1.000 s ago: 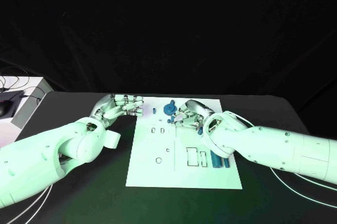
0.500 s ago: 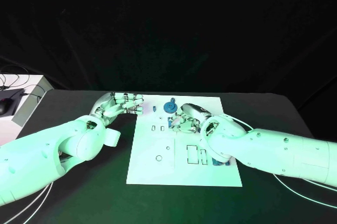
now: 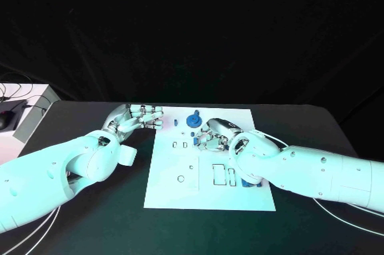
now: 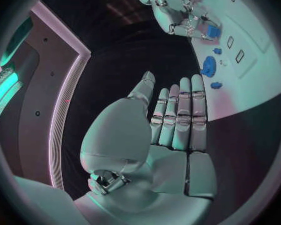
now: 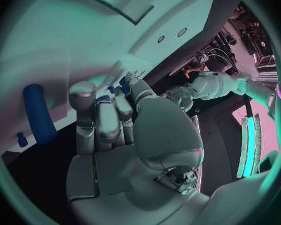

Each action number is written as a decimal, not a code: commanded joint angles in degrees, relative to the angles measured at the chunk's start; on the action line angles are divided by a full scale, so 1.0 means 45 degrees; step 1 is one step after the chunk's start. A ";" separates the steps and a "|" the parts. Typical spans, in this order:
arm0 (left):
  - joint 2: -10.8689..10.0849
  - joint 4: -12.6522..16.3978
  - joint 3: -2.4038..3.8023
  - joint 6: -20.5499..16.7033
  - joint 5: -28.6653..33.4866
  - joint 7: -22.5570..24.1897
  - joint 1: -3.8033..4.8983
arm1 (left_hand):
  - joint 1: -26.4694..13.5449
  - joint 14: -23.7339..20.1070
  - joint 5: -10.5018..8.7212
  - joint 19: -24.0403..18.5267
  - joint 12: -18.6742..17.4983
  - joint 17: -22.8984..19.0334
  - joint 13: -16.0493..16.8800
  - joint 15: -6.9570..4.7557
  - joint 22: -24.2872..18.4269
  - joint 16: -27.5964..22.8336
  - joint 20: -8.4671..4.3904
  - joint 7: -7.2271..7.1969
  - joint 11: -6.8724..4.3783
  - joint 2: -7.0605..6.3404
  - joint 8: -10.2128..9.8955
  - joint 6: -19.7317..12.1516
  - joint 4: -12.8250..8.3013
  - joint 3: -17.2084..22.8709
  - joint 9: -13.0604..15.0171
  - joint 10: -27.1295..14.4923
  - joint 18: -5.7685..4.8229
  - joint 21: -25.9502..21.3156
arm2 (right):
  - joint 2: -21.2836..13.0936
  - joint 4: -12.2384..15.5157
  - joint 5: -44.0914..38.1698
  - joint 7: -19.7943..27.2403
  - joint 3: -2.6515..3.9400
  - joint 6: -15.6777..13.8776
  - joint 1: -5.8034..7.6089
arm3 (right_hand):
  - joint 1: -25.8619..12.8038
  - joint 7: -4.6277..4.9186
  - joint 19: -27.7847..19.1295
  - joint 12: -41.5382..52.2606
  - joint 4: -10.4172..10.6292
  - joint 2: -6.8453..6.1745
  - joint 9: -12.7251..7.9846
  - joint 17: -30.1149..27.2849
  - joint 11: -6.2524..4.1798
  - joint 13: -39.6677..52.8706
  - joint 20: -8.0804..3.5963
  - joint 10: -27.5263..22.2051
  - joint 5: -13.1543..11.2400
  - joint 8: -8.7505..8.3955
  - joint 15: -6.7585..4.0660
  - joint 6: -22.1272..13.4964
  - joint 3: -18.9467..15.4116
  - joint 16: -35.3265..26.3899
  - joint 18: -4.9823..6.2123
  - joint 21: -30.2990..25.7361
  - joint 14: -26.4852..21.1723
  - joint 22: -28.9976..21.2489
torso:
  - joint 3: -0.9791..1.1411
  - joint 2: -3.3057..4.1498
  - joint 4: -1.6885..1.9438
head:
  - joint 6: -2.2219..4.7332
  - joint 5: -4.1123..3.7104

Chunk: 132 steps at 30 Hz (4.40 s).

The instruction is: Assemble the parts on the task board

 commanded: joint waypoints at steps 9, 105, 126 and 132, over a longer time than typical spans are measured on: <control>0.0000 0.0006 0.0005 0.0245 0.0051 0.0033 -0.0014 | 0.0045 0.0083 -0.0048 0.0059 -0.0024 -0.0012 -0.0006 -0.0012 -0.0016 -0.0033 -0.0001 0.0002 -0.0009 -0.0002 -0.0005 0.0063 -0.0006 -0.0090 0.0006 -0.0072 -0.0190 -0.0059 | 0.0003 -0.0232 -0.0426 -0.0067 -0.0010 0.0319 -0.0090 | -0.0088 0.0029 0.0022 -0.0017 0.0086 -0.0064 0.0010 -0.0004 -0.0064 0.0024 -0.0064 0.0025 -0.0074 0.0061 -0.0072 0.0149 -0.0014 0.0029 -0.0042 0.0043 -0.0016 0.1079 | -0.0015 -0.0003 -0.0009 | -0.0063 0.0008; 0.1456 -0.1024 0.0006 0.2444 -0.6282 -0.5827 0.0930 | -0.2202 0.1911 -0.0044 0.1801 0.9675 1.0482 0.7135 -0.1912 0.8806 1.3673 -0.2031 -0.0779 -0.1652 -0.0933 0.3656 -0.0087 0.2723 0.0365 0.1590 0.0416 0.0097 1.0563 | -0.1800 -0.1102 1.2849 0.8704 0.0364 -0.1161 0.0959 | -0.0923 0.0595 -0.0832 -0.1982 0.0557 0.0003 0.0122 -0.2163 0.0360 -0.3169 0.0274 -0.2521 0.1114 0.0173 0.0231 -0.1678 -0.2546 -0.2544 0.0301 -0.5946 -0.0478 0.0036 | 0.0136 -0.0216 -0.0132 | 0.0171 0.0089; 0.4051 -0.2980 -0.1261 0.5709 -0.7941 -1.0908 0.3137 | -0.3161 0.2538 -0.0033 0.2754 0.9848 1.1975 0.9025 -0.2018 1.1042 1.4487 -0.2029 -0.0941 -0.1787 -0.1718 0.4005 -0.0192 0.3109 0.3024 0.2961 0.0668 -0.0030 1.1313 | -0.2044 -0.1531 1.3478 0.8757 0.0364 -0.0781 0.1073 | -0.0793 0.0856 -0.2947 -0.4847 0.0257 0.0071 0.0131 -0.4509 0.0653 -0.7241 0.0703 -0.3311 0.1396 0.0405 0.0641 -0.2405 -0.2541 -0.7132 -0.0415 -0.7732 -0.2052 -0.2586 | 0.0286 -0.0344 -0.0229 | 0.0092 0.0179; 0.4757 -0.3667 -0.1393 0.6418 -0.8098 -1.1532 0.3196 | -0.3838 0.2561 -0.0010 0.2782 0.9744 1.2069 0.9124 -0.2028 1.1209 1.4484 -0.2030 -0.0980 -0.1813 -0.1842 0.3928 -0.0146 0.2887 0.3983 0.3035 0.0736 -0.0042 1.1234 | -0.2006 -0.1646 1.3685 0.8838 0.0363 -0.0621 0.1073 | -0.0629 0.1070 -0.5490 -0.8983 0.0160 0.0134 0.0035 -0.7425 0.1085 -1.3018 0.1462 -0.2347 0.1411 0.0377 0.1402 -0.2564 -0.2404 -1.0777 -0.0848 -0.7625 -0.2846 -0.6613 | 0.0249 -0.0336 -0.0210 | 0.0061 0.0163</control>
